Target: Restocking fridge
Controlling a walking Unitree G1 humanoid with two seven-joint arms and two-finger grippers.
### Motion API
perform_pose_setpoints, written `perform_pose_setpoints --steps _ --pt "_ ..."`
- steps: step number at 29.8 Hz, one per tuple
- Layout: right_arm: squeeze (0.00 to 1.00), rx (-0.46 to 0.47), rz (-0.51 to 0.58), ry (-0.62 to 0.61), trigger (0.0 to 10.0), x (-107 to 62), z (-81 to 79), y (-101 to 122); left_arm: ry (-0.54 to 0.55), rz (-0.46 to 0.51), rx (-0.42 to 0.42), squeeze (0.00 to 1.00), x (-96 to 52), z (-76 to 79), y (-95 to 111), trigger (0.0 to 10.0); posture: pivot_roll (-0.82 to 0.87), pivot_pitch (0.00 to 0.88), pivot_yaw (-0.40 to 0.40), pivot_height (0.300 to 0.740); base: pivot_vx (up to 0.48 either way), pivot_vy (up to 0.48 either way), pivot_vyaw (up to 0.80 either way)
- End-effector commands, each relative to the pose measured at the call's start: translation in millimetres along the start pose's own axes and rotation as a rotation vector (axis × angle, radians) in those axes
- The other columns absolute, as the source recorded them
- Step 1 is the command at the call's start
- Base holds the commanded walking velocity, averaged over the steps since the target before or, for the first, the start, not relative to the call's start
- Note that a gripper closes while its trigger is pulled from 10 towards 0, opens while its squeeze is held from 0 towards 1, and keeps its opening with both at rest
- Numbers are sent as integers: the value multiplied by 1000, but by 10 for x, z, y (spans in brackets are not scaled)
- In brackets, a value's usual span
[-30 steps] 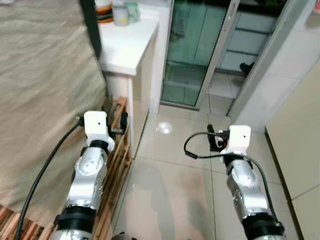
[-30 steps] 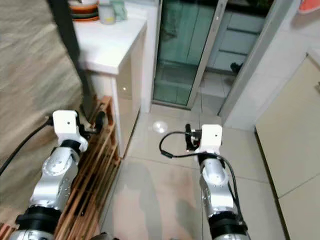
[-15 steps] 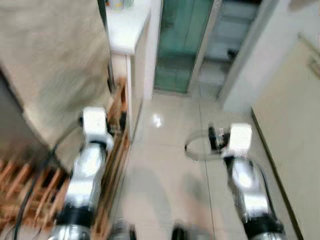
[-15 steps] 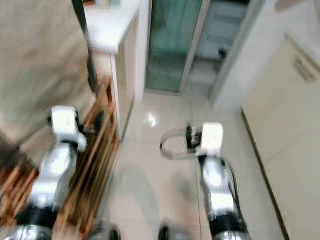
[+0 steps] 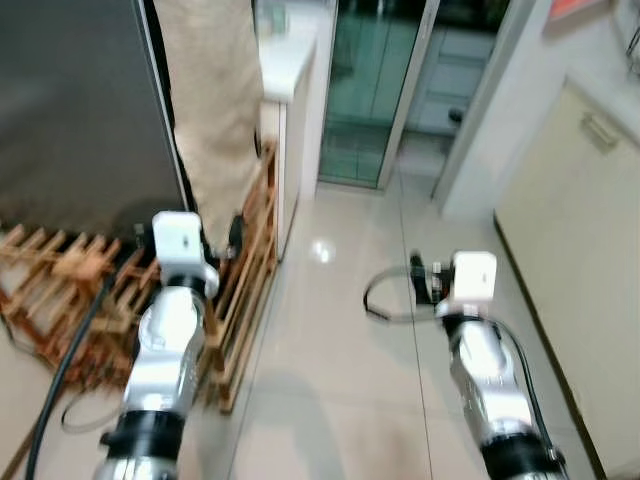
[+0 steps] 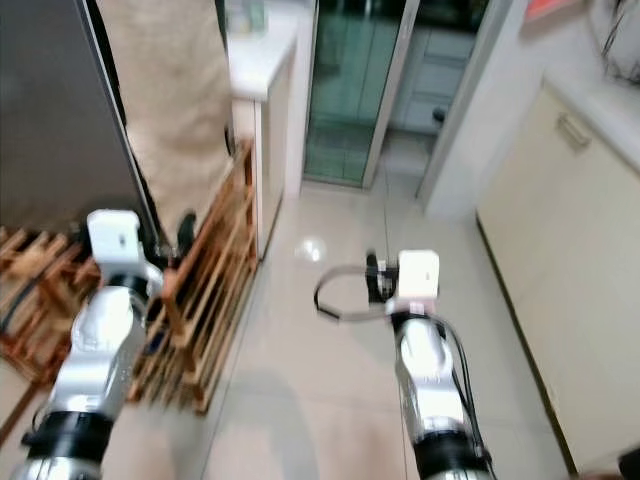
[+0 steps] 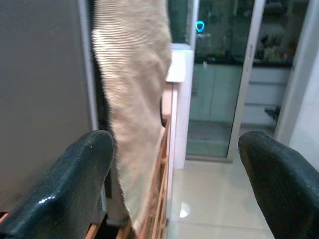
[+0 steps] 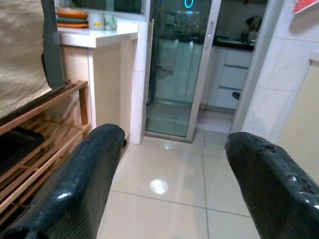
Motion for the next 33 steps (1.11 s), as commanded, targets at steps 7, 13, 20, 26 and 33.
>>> perform_pose_setpoints --steps 7,13,20,26,33 --pt "0 -12 125 7 10000 75 -81 345 52 86 -45 0 75 -19 307 10000 -60 0 -29 740 0 0 0" --pt "0 -14 160 32 10000 127 -144 480 48 142 -49 0 127 -32 489 10000 -54 0 -29 740 0 76 0" --pt "0 -2 126 13 10000 108 -100 399 23 122 16 0 136 -24 487 10000 -49 0 -26 740 0 457 0" --pt "0 -5 110 12 10000 98 -103 348 -3 89 38 0 175 50 435 10000 -53 0 -20 740 44 352 0" --pt "0 -4 96 11 10000 76 -103 309 -47 120 -6 0 170 148 498 10000 -63 0 -26 740 62 0 0"
Point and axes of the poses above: a point about 5 cm out from each wrist's last joint towards the gripper, its own x axis pointing out of the wrist towards the gripper, its own y axis along the axis of the wrist's last joint, z = x × y, the point moved 3 cm from there along x, pointing out of the wrist towards the gripper, and after that the axes turned 9 degrees about x, right-handed, at the moved point
